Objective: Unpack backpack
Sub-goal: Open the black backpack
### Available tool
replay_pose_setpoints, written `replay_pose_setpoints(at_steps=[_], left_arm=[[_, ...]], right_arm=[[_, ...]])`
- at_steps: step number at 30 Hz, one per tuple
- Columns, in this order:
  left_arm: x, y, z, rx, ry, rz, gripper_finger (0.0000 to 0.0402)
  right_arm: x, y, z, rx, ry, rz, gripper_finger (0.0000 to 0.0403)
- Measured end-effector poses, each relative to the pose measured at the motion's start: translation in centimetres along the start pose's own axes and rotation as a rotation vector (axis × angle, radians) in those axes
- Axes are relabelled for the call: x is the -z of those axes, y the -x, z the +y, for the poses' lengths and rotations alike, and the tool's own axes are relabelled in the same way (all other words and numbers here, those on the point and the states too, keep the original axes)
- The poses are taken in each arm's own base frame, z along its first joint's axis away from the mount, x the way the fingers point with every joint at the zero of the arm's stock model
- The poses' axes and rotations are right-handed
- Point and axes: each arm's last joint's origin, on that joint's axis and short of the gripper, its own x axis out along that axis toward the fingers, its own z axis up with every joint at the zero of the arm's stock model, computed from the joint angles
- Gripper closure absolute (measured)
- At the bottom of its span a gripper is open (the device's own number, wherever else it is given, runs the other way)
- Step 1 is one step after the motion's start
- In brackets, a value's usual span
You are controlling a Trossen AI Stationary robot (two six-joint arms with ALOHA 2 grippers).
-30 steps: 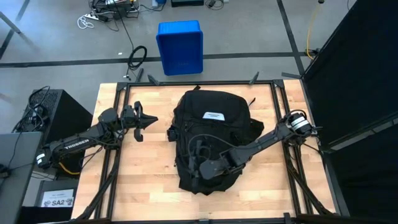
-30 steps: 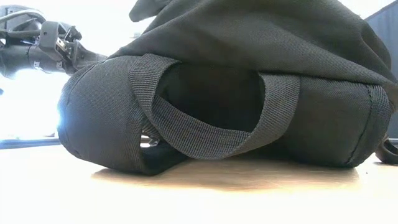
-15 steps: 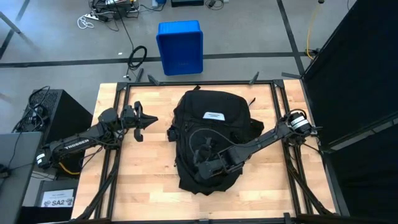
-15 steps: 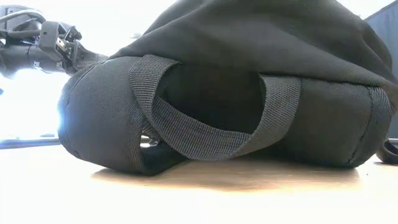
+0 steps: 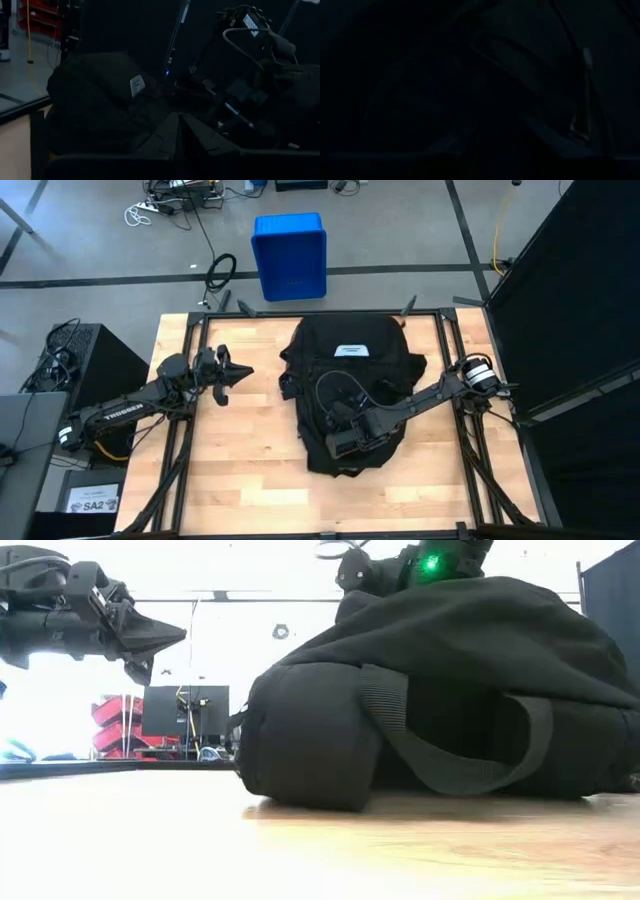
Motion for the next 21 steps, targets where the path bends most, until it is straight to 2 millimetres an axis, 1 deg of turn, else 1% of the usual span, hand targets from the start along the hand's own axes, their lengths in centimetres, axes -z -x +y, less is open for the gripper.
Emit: replay_pose_setpoints(at_steps=[4, 7, 11, 14, 17, 21], left_arm=[[0.0, 0.0, 0.0, 0.0, 0.002, 0.0, 0.0401], [0.1, 0.0, 0.0, 0.013, 0.063, 0.011, 0.0401], [0.3, -0.1, -0.4, 0.129, 0.048, 0.068, 0.0401], [0.6, -0.3, -0.7, 0.169, 0.026, 0.099, 0.0401], [0.9, -0.5, -0.9, 0.162, -0.002, 0.11, 0.0401], [1.3, -0.8, -1.0, 0.137, 0.005, 0.133, 0.0401]], right_arm=[[0.0, 0.3, 0.3, -0.031, -0.008, 0.007, 0.0307], [-0.4, 0.8, 0.9, -0.069, 0.0, -0.02, 0.0307], [-1.2, 1.3, 1.6, -0.123, 0.024, -0.081, 0.0309], [-1.9, 1.5, 2.1, -0.172, 0.055, -0.14, 0.0309], [-2.6, 1.6, 2.5, -0.218, 0.077, -0.2, 0.0309], [-3.2, 1.8, 2.9, -0.251, 0.119, -0.26, 0.0311]])
